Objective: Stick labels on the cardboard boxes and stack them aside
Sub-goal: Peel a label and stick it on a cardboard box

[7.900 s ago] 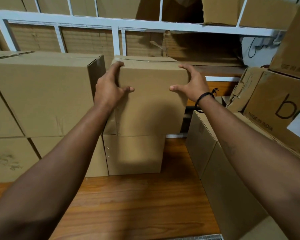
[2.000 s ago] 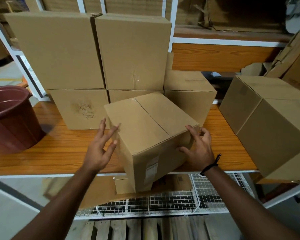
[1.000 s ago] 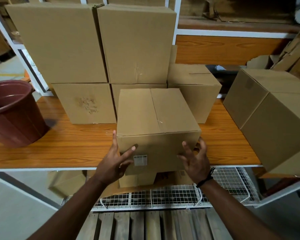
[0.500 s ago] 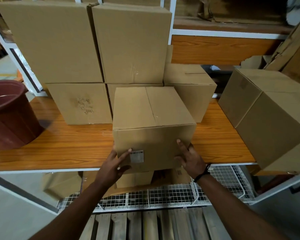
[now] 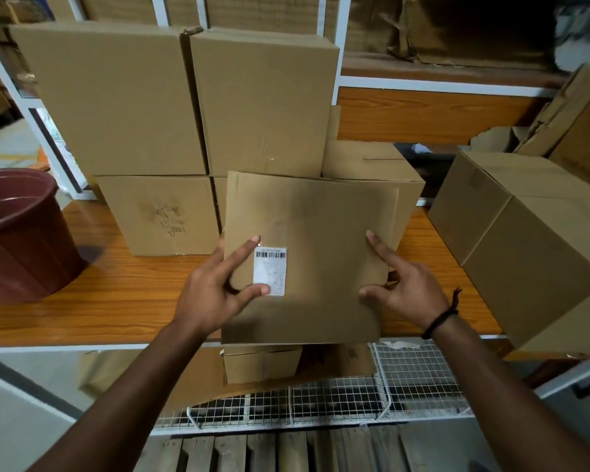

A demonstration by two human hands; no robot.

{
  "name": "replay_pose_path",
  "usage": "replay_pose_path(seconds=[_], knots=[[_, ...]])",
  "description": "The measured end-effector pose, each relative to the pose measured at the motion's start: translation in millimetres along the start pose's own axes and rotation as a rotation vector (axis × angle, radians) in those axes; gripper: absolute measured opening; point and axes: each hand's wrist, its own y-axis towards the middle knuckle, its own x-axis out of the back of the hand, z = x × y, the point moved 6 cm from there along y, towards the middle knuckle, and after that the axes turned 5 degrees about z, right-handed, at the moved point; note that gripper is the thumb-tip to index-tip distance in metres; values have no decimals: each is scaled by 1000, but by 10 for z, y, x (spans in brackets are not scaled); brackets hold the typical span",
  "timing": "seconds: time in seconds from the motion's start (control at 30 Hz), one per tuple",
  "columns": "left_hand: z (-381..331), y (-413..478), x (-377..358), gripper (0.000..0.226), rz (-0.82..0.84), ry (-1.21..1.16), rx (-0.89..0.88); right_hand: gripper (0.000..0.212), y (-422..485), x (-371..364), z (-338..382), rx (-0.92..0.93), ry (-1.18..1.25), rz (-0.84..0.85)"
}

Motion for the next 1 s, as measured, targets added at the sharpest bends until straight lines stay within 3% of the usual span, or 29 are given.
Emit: replay_pose_path(seconds=[0.17,0.37,0.53,0.7,1.0], knots=[[-233,227,375,85,9,-87,26,92,120,501,217,19,144,1],[-472,331,596,81,76,-109,177,75,260,767,370,0,116,6],[-481,320,630,78,70,-79,217,70,266,696,294,-29,168,-22],[-305,338,437,79,134,-91,257,75,324,459,145,-84,187,15],[216,533,19,75,277,-200,367,64,555,91,26,-180,103,95]])
